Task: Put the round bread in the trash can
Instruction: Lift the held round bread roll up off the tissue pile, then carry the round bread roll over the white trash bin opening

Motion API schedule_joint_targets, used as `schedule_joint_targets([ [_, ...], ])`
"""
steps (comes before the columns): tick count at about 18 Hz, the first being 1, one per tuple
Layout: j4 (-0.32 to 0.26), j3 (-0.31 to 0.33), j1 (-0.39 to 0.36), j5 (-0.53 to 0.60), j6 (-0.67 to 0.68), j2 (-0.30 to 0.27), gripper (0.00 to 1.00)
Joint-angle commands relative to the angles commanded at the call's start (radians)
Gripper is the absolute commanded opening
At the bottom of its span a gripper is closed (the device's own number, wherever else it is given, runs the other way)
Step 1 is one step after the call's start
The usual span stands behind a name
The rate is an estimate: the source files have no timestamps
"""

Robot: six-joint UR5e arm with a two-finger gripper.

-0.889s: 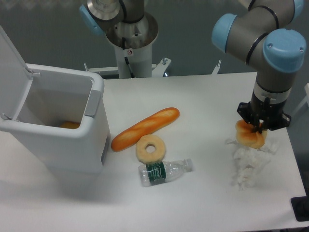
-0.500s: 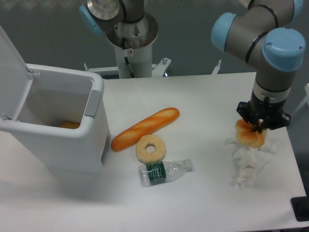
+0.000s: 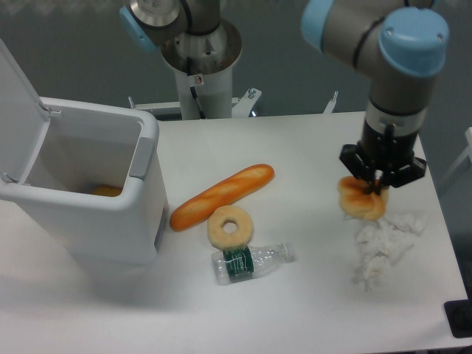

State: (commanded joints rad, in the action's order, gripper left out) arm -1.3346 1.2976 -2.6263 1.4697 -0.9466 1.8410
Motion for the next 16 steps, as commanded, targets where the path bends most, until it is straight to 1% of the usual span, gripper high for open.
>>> schedule_joint_targets([
  [2, -0.002, 0.017, 0.023, -0.014, 0.044, -0.037, 0.0],
  [5, -0.002, 0.038, 0.093, -0.031, 0.113, -0.083, 0.0],
  [10, -0.002, 0.1, 0.195, -0.08, 0.212, -0.166, 0.0],
  [12, 0.0, 0.109, 0.236, -0.124, 0.261, -0.187, 0.0],
  [14, -0.002, 0.112, 0.278, -0.144, 0.311, -0.203, 0.0],
  [16, 0.0, 0.117, 0.339, -0.147, 0.347, -0.215, 0.0],
])
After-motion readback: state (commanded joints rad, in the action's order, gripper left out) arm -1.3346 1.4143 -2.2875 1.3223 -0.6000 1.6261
